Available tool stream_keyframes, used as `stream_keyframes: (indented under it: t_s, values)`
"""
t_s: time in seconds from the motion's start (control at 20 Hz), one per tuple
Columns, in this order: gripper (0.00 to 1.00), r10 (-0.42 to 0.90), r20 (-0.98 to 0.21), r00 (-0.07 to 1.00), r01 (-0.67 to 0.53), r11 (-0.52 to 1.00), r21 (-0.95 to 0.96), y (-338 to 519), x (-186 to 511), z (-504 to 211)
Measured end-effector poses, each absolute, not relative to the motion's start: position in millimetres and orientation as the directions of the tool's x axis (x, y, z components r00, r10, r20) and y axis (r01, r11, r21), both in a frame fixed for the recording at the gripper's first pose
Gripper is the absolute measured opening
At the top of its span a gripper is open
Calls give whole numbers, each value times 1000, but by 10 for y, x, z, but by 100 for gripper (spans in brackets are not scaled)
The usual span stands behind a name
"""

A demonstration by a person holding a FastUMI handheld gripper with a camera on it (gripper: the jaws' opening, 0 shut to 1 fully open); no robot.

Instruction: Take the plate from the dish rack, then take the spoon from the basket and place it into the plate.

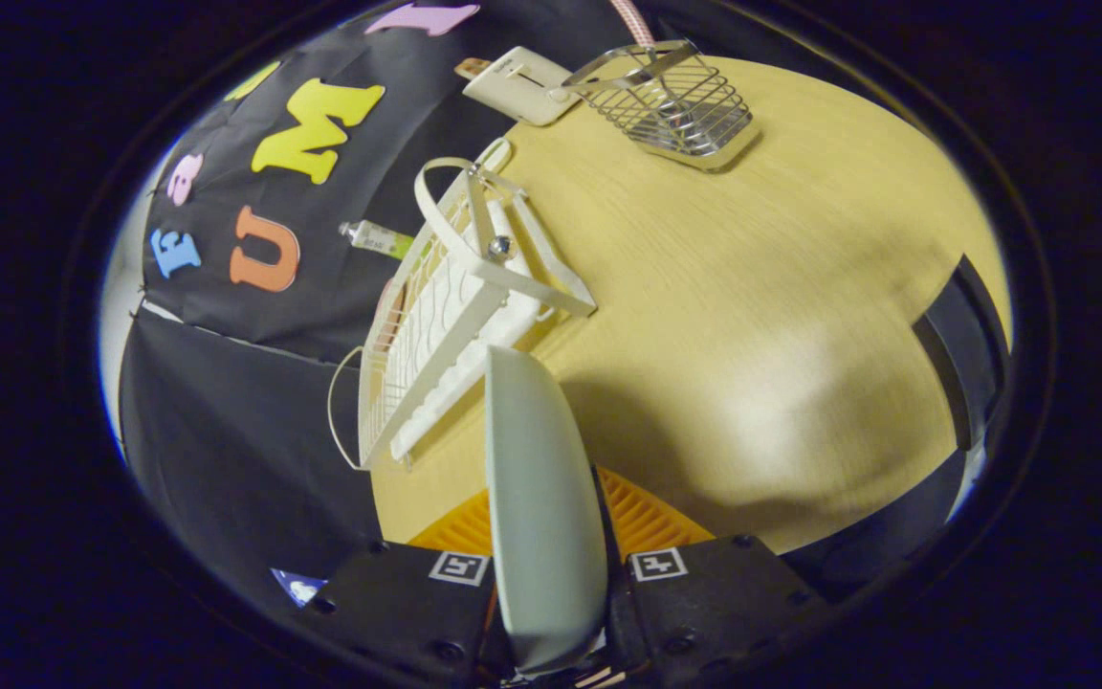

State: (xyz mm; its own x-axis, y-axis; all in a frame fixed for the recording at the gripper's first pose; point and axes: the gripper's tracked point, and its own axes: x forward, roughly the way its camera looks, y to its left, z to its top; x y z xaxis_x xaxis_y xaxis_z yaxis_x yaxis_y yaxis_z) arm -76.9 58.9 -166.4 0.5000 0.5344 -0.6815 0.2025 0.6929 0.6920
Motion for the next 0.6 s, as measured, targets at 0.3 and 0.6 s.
stream_keyframes:
  t_s: [0.3, 0.6]
  values:
    - [66, 494, -660, 566, 161, 719, 676, 511, -534, -1631]
    - [72, 407, -645, 647, 67, 812, 580, 415, -342, -1547]
